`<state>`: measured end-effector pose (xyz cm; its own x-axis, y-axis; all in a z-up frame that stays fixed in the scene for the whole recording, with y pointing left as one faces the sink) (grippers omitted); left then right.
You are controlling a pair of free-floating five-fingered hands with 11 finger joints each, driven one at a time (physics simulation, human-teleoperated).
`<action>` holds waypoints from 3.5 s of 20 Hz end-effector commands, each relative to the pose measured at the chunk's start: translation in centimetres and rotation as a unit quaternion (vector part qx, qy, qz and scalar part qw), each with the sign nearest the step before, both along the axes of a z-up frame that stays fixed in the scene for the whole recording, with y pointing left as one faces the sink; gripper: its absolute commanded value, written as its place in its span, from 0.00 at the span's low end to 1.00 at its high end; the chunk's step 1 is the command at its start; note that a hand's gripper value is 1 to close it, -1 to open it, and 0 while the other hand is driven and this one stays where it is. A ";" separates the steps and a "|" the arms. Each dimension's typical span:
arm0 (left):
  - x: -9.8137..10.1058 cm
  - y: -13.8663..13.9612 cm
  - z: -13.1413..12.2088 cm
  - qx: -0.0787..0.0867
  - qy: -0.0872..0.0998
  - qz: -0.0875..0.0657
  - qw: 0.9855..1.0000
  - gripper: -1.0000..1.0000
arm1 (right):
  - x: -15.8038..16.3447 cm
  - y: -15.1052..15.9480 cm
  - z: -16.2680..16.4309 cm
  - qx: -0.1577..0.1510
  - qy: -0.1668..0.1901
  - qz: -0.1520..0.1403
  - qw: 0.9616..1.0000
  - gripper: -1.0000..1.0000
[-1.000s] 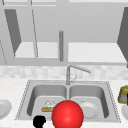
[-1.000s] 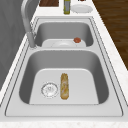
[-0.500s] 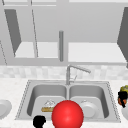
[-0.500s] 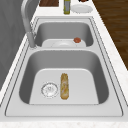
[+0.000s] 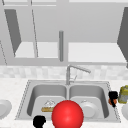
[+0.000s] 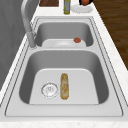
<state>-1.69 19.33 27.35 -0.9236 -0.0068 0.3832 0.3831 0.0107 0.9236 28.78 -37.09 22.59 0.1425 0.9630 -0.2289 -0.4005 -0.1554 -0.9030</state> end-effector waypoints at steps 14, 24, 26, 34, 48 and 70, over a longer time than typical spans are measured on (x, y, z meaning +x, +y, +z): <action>0.0 0.0 0.0 0.000 0.000 0.000 1.000 0.50 | 3.4 12.5 -4.5 0.025 0.001 0.009 1.000 1.00; 0.0 0.0 0.0 0.000 0.000 0.000 1.000 0.50 | 6.3 15.6 -11.6 0.070 -0.005 0.076 0.995 1.00; 0.0 0.0 0.0 0.000 0.000 0.000 1.000 0.50 | 6.6 15.8 -13.1 0.077 -0.006 0.098 0.992 1.00; 0.0 0.0 0.0 0.000 0.000 0.000 1.000 0.50 | 8.7 15.3 -19.9 0.096 0.003 0.155 0.983 1.00; 0.0 0.0 0.0 0.000 0.000 0.000 1.000 0.50 | 16.2 15.2 -31.1 0.098 0.005 0.154 0.983 1.00; 0.0 0.0 0.0 0.000 0.000 0.000 1.000 0.50 | 18.6 13.9 -28.9 0.096 -0.006 0.132 0.987 0.00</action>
